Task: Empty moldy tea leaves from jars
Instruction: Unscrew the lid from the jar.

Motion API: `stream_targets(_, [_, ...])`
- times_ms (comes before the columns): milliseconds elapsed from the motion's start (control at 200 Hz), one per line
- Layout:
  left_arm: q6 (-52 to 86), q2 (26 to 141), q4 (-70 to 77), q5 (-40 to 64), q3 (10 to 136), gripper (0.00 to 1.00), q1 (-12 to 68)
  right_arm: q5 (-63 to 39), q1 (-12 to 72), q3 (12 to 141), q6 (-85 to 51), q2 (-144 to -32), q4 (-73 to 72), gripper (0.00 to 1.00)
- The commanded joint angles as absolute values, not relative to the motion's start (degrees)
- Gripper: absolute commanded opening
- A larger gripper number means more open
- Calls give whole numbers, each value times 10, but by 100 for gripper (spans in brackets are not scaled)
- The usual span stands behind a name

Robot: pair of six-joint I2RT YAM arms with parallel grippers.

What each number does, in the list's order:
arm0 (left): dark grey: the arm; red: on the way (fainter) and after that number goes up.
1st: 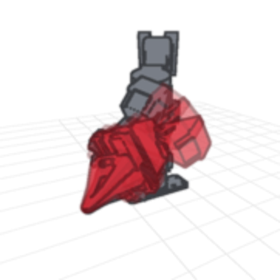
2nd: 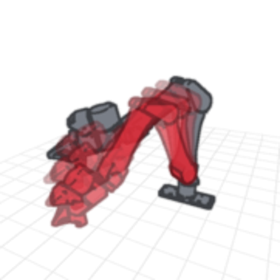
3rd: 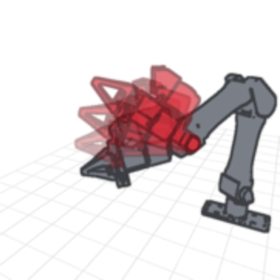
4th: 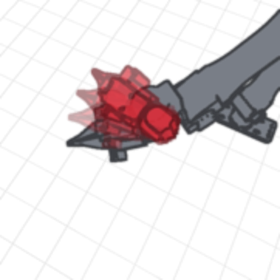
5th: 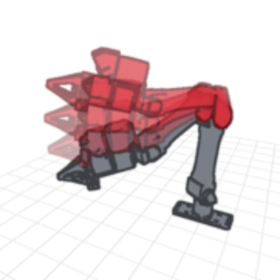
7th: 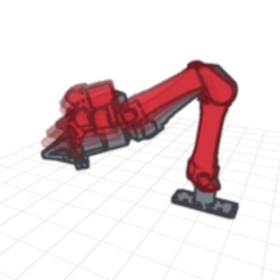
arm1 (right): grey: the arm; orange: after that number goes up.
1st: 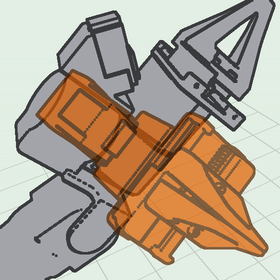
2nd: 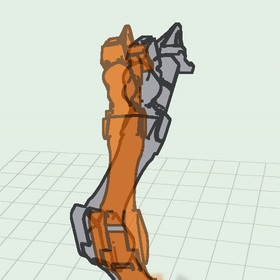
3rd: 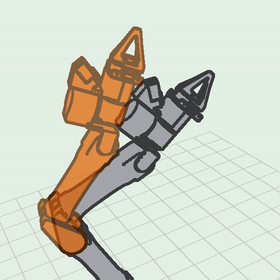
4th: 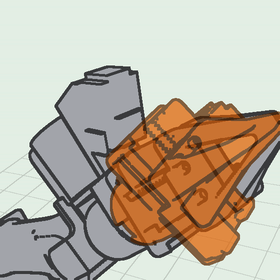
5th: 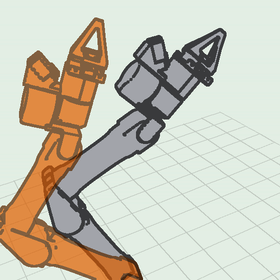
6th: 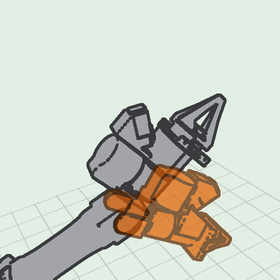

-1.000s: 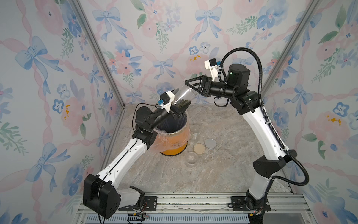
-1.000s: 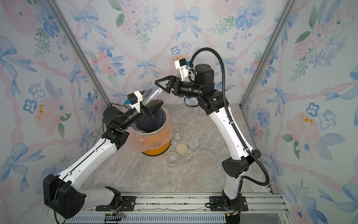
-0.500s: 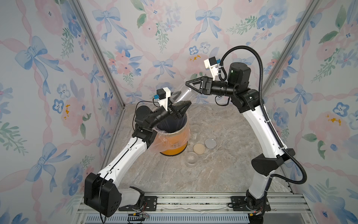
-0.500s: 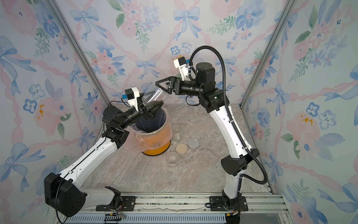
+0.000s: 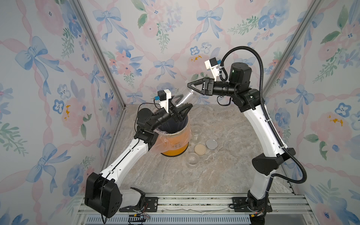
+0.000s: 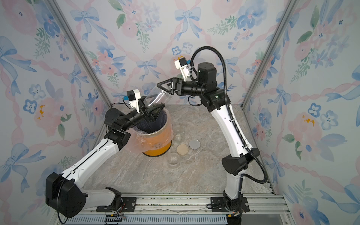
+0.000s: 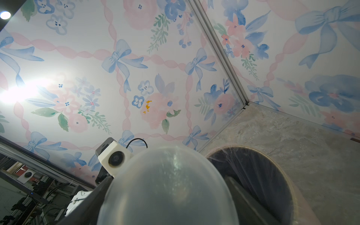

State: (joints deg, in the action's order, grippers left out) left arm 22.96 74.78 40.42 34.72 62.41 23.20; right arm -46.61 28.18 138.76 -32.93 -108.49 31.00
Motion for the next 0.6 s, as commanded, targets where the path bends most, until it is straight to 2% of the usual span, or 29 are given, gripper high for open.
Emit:
stream_targets(0, [201, 726, 403, 337, 622, 20, 228, -478, 272, 1388, -323, -1080, 313, 73])
stream_targets(300, [119, 684, 355, 288, 604, 20, 227, -460, 253, 1361, -322, -1060, 334, 74])
stream_targets(345, [106, 672, 349, 276, 599, 20, 227, -432, 248, 1346, -319, -1052, 342, 73])
stream_targets(595, [43, 612, 303, 221, 572, 20, 226, -372, 218, 1161, -313, -953, 297, 73])
